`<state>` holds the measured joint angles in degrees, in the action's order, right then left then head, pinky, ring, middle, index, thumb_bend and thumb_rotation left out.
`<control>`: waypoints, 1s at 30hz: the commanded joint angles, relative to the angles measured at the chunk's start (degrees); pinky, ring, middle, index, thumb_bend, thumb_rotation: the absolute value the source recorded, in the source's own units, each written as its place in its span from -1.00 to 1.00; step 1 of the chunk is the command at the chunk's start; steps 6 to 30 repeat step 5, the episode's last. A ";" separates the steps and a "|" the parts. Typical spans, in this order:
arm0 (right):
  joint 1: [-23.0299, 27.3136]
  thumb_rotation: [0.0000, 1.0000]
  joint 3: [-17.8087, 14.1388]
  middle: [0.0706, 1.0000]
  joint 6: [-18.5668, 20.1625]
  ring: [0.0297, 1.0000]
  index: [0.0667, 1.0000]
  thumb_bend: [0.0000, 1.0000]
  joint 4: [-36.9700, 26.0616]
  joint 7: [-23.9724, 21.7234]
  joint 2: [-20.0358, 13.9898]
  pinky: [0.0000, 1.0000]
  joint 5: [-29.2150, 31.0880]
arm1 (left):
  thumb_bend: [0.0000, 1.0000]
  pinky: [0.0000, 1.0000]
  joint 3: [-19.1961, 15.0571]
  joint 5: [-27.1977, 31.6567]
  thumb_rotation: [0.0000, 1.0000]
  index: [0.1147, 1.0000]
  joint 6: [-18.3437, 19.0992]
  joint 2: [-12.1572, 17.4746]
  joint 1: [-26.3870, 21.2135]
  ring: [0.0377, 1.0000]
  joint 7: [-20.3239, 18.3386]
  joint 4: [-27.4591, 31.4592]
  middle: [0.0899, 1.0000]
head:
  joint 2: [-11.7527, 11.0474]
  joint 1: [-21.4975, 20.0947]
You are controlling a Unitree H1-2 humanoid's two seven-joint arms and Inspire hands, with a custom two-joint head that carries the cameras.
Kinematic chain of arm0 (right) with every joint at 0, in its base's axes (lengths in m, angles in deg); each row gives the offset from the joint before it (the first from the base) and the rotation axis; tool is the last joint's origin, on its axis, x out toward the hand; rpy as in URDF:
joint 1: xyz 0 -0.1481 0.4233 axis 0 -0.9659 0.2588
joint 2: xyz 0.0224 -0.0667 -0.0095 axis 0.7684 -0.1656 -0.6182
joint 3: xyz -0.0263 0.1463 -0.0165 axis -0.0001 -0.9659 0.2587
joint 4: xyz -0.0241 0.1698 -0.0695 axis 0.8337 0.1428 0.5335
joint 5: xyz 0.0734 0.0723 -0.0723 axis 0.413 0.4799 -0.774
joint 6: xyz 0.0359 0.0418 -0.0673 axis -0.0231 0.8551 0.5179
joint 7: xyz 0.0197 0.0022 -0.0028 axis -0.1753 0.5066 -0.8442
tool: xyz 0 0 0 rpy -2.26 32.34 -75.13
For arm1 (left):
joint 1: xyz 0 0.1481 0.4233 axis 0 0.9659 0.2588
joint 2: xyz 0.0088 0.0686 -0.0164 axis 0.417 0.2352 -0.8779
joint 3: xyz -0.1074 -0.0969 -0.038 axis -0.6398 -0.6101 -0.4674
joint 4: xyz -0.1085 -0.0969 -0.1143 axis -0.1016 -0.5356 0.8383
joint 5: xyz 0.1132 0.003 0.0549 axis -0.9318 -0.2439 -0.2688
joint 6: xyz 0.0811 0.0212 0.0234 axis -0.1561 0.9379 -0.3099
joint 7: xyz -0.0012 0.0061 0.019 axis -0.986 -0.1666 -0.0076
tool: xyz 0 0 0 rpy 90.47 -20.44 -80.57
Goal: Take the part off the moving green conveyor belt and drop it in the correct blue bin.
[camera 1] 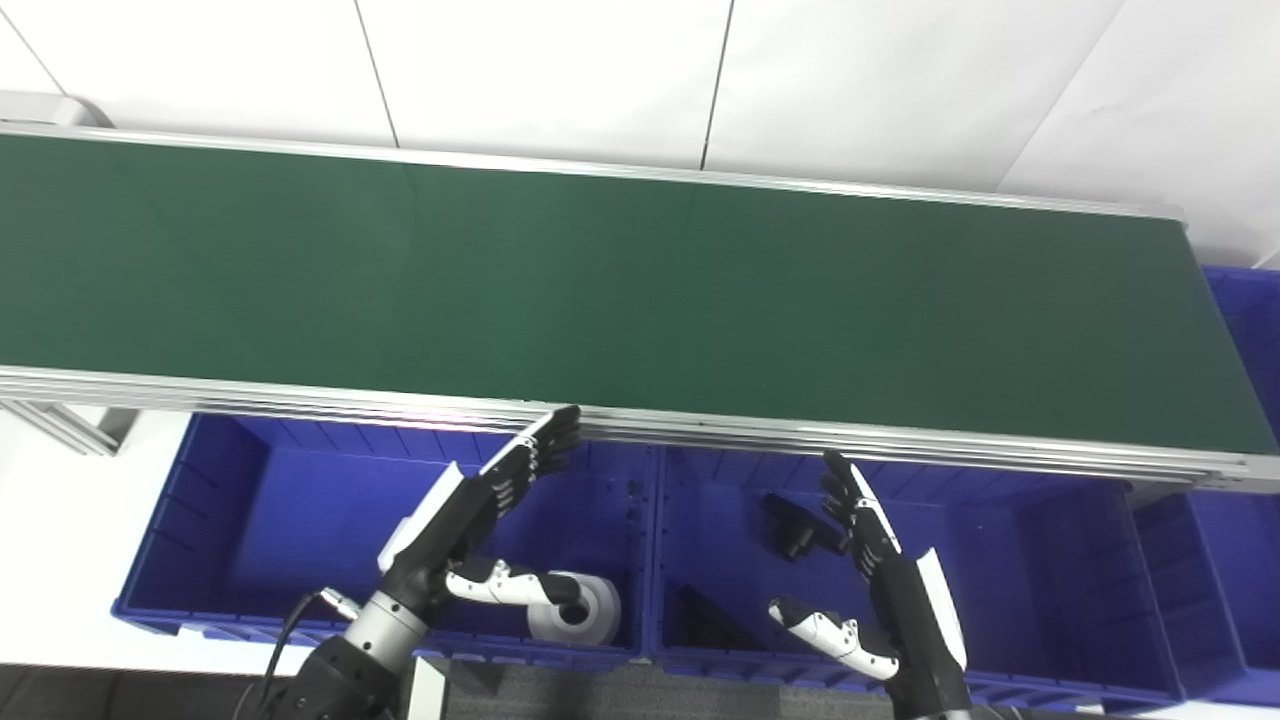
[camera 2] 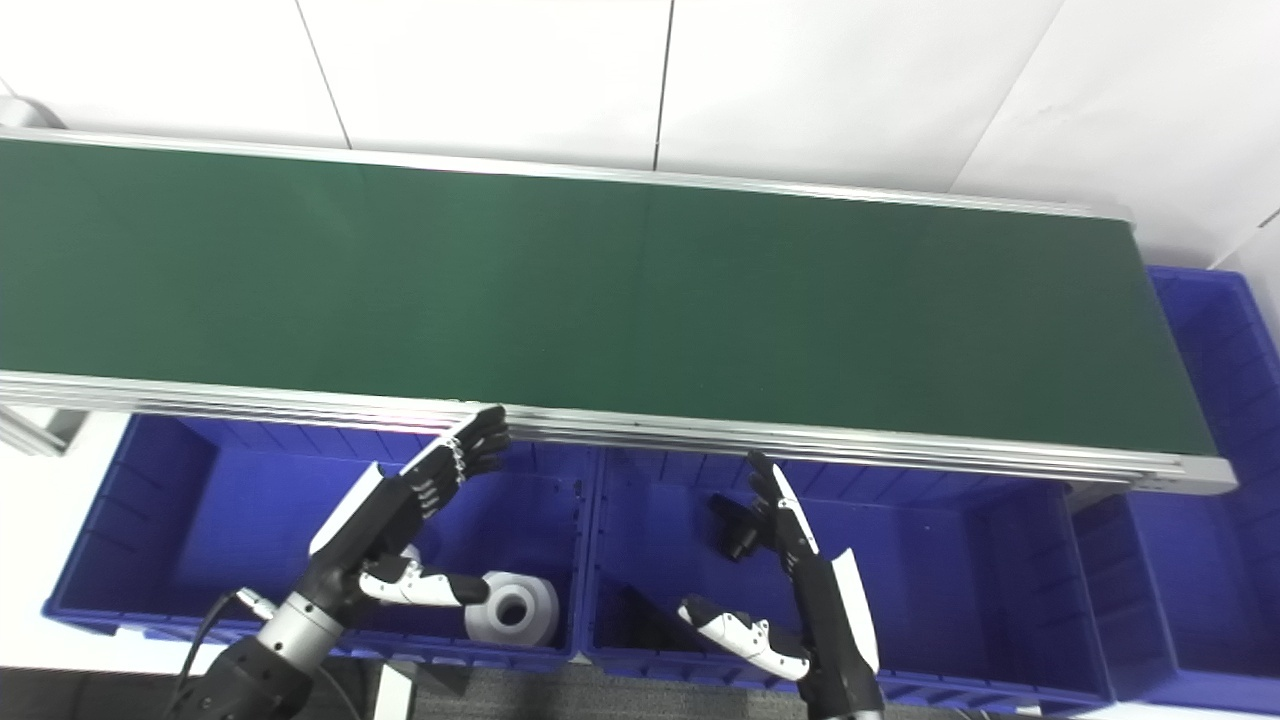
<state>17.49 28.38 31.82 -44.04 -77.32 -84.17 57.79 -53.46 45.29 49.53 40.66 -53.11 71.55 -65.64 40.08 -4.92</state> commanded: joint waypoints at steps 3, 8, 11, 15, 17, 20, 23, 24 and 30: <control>-0.77 -0.04 -0.46 0.96 -1.31 0.91 0.93 0.68 -1.50 -0.78 0.03 0.84 -0.31 | 0.66 0.75 -0.94 0.82 -0.25 0.82 -2.41 -1.31 0.99 0.79 -0.95 0.62 0.82 | -0.78 -0.09; -0.93 -0.06 -0.64 0.96 -1.62 0.90 0.93 0.67 -1.13 -0.81 0.18 0.84 -0.55 | 0.66 0.75 -1.26 0.57 -0.26 0.81 -2.41 -1.62 1.10 0.79 -1.21 0.27 0.83 | -1.51 -0.10; -0.93 -0.06 -0.64 0.96 -1.62 0.90 0.93 0.67 -1.13 -0.81 0.18 0.84 -0.55 | 0.66 0.75 -1.26 0.57 -0.26 0.81 -2.41 -1.62 1.10 0.79 -1.21 0.27 0.83 | -1.51 -0.10; -0.93 -0.06 -0.64 0.96 -1.62 0.90 0.93 0.67 -1.13 -0.81 0.18 0.84 -0.55 | 0.66 0.75 -1.26 0.57 -0.26 0.81 -2.41 -1.62 1.10 0.79 -1.21 0.27 0.83 | -1.51 -0.10; -0.93 -0.06 -0.64 0.96 -1.62 0.90 0.93 0.67 -1.13 -0.81 0.18 0.84 -0.55 | 0.66 0.75 -1.26 0.57 -0.26 0.81 -2.41 -1.62 1.10 0.79 -1.21 0.27 0.83 | -1.51 -0.10; -0.93 -0.06 -0.64 0.96 -1.62 0.90 0.93 0.67 -1.13 -0.81 0.18 0.84 -0.55 | 0.66 0.75 -1.26 0.57 -0.26 0.81 -2.41 -1.62 1.10 0.79 -1.21 0.27 0.83 | -1.51 -0.10; -0.93 -0.06 -0.64 0.96 -1.62 0.90 0.93 0.67 -1.13 -0.81 0.18 0.84 -0.55 | 0.66 0.75 -1.26 0.57 -0.26 0.81 -2.41 -1.62 1.10 0.79 -1.21 0.27 0.83 | -1.51 -0.10; -0.93 -0.06 -0.64 0.96 -1.62 0.90 0.93 0.67 -1.13 -0.81 0.18 0.84 -0.55 | 0.66 0.75 -1.26 0.57 -0.26 0.81 -2.41 -1.62 1.10 0.79 -1.21 0.27 0.83 | -1.51 -0.10; -0.93 -0.06 -0.64 0.96 -1.62 0.90 0.93 0.67 -1.13 -0.81 0.18 0.84 -0.55 | 0.66 0.75 -1.26 0.57 -0.26 0.81 -2.41 -1.62 1.10 0.79 -1.21 0.27 0.83 | -1.51 -0.10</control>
